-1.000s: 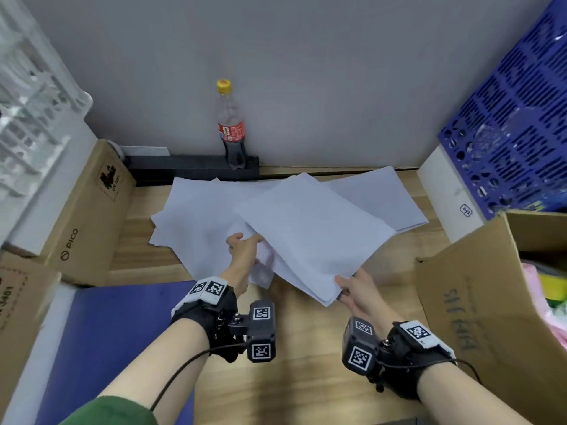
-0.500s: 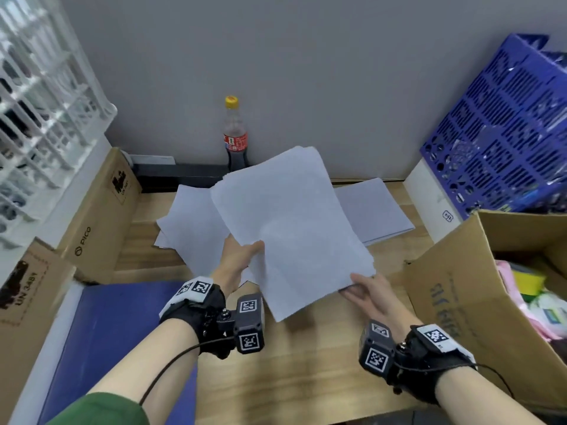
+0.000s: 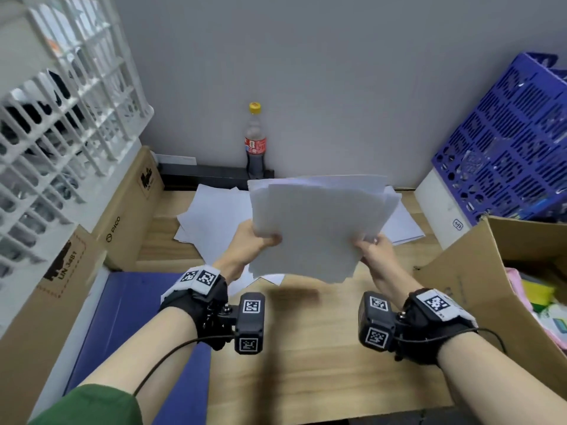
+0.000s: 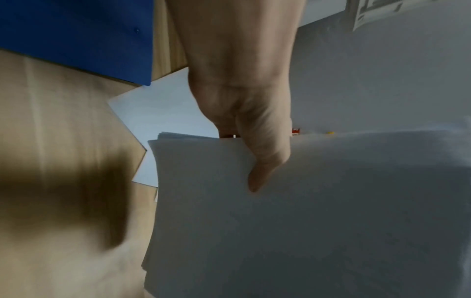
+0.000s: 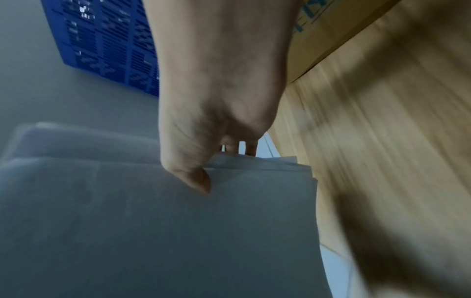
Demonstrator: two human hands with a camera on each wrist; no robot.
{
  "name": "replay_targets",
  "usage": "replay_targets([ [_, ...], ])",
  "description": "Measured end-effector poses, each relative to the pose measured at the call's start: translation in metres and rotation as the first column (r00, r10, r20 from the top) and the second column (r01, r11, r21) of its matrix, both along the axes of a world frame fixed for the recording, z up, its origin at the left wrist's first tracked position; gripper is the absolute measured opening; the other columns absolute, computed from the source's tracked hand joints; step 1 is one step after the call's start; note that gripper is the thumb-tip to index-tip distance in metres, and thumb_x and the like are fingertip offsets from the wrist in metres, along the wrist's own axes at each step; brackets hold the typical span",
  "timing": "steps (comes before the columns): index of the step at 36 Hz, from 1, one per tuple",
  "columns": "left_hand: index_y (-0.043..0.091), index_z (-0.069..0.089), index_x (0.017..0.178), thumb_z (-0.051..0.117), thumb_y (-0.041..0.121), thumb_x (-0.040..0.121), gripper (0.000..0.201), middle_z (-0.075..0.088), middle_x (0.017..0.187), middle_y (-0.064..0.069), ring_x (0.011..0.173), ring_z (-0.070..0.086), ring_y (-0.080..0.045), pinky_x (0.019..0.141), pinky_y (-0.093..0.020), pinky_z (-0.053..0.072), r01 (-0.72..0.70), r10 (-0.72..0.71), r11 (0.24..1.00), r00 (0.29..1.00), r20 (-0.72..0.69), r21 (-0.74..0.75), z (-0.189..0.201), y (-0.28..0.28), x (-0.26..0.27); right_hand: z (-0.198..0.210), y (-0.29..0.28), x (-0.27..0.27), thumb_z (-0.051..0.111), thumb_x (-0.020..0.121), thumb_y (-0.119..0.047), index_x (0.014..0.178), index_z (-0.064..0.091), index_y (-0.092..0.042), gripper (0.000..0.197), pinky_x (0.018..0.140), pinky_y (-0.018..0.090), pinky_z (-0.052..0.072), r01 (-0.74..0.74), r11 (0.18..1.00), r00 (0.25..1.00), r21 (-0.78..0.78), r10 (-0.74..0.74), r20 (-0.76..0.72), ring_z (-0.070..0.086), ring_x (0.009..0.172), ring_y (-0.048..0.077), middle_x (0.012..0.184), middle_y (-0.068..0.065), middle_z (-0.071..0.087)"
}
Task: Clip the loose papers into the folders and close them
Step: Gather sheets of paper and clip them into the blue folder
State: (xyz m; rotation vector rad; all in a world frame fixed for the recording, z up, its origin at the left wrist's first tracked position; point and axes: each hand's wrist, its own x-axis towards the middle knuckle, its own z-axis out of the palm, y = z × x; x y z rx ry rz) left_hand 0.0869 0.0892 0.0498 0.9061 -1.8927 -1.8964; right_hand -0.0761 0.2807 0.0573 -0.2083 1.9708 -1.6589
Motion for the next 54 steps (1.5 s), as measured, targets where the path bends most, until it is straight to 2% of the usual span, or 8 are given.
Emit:
replay_targets([
  [7, 0.017, 0.053, 0.123, 0.069, 0.002, 0.077, 0.051, 0.066, 0.112, 0.0, 0.105, 0.061, -0.011, 0.079, -0.021, 0.048, 0.05, -0.049, 0.998, 0.999, -0.012, 0.033, -0.006, 0.003, 0.012, 0.001, 0.015, 0.012, 0.039, 0.088, 0.008, 0.11, 0.055, -0.02, 0.039, 0.078, 0.025, 0.042, -0.127, 0.989, 0.991, 0.073, 0.123, 0.053, 0.054, 0.095, 0.012, 0.098, -0.003, 0.063],
  [14, 0.011, 0.058, 0.11, 0.048, -0.006, 0.088, 0.03, 0.061, 0.105, -0.01, 0.085, 0.053, -0.014, 0.066, -0.016, 0.045, 0.024, -0.023, 1.0, 0.999, 0.049, -0.02, -0.012, 0.016, 0.007, -0.007, 0.007, 0.024, 0.039, 0.09, 0.005, 0.114, 0.058, -0.011, 0.034, 0.095, 0.031, 0.034, -0.129, 0.962, 0.992, 0.239, 0.128, 0.022, 0.049, 0.113, 0.024, 0.118, 0.014, 0.059],
  [21, 0.01, 0.064, 0.087, 0.055, -0.002, 0.083, 0.016, 0.064, 0.086, -0.003, 0.082, 0.056, -0.017, 0.072, -0.027, 0.042, -0.064, 0.063, 0.998, 0.998, 0.032, 0.018, -0.003, 0.002, 0.001, 0.014, 0.002, 0.015, 0.048, 0.091, -0.002, 0.106, 0.056, -0.008, 0.018, 0.07, 0.019, 0.042, -0.002, 0.996, 0.991, 0.091, 0.014, -0.133, 0.055, 0.09, 0.013, 0.1, 0.002, 0.062],
  [28, 0.016, 0.054, 0.123, 0.044, -0.004, 0.086, 0.044, 0.065, 0.117, 0.0, 0.11, 0.059, -0.016, 0.083, -0.026, 0.046, 0.086, -0.093, 0.995, 0.987, 0.131, 0.055, -0.025, 0.007, 0.02, -0.013, 0.008, 0.029, 0.042, 0.091, 0.003, 0.114, 0.051, -0.016, 0.032, 0.09, 0.027, 0.039, -0.163, 0.977, 0.987, 0.138, 0.16, 0.028, 0.054, 0.111, 0.017, 0.118, 0.003, 0.06],
  [34, 0.019, 0.054, 0.118, 0.036, -0.008, 0.089, 0.043, 0.062, 0.115, 0.002, 0.108, 0.056, -0.015, 0.082, -0.015, 0.044, 0.114, -0.124, 0.991, 0.976, 0.177, 0.068, -0.028, 0.016, 0.023, -0.027, 0.012, 0.032, 0.04, 0.089, 0.003, 0.135, 0.046, -0.015, 0.049, 0.103, 0.031, 0.036, -0.226, 0.943, 0.974, 0.243, 0.225, 0.033, 0.047, 0.126, 0.017, 0.133, -0.001, 0.055],
  [39, 0.022, 0.058, 0.112, 0.039, -0.006, 0.088, 0.042, 0.065, 0.11, 0.007, 0.105, 0.059, -0.011, 0.079, -0.018, 0.045, 0.08, -0.081, 0.997, 0.991, 0.11, 0.01, -0.022, 0.012, 0.023, -0.019, 0.008, 0.031, 0.039, 0.093, 0.003, 0.113, 0.053, -0.017, 0.031, 0.082, 0.021, 0.042, -0.129, 0.978, 0.99, 0.163, 0.136, -0.033, 0.055, 0.105, 0.012, 0.106, -0.009, 0.062],
  [44, 0.029, 0.054, 0.119, 0.048, -0.001, 0.08, 0.05, 0.064, 0.117, 0.002, 0.11, 0.059, -0.016, 0.091, -0.031, 0.05, 0.081, -0.078, 0.996, 0.994, 0.075, -0.043, -0.026, 0.003, 0.03, -0.028, 0.015, 0.034, 0.045, 0.092, 0.002, 0.096, 0.059, -0.026, 0.032, 0.087, 0.021, 0.047, -0.128, 0.985, 0.988, 0.119, 0.137, -0.075, 0.06, 0.101, 0.006, 0.105, -0.008, 0.066],
  [54, 0.027, 0.054, 0.125, 0.042, 0.002, 0.094, 0.042, 0.064, 0.124, 0.007, 0.117, 0.058, -0.011, 0.102, -0.031, 0.046, 0.205, -0.206, 0.978, 0.952, 0.225, 0.03, -0.043, 0.015, 0.041, -0.054, 0.019, 0.05, 0.042, 0.099, -0.013, 0.119, 0.057, -0.013, 0.026, 0.08, 0.015, 0.051, -0.24, 0.956, 0.971, 0.168, 0.235, 0.047, 0.061, 0.108, 0.012, 0.119, -0.001, 0.065],
])
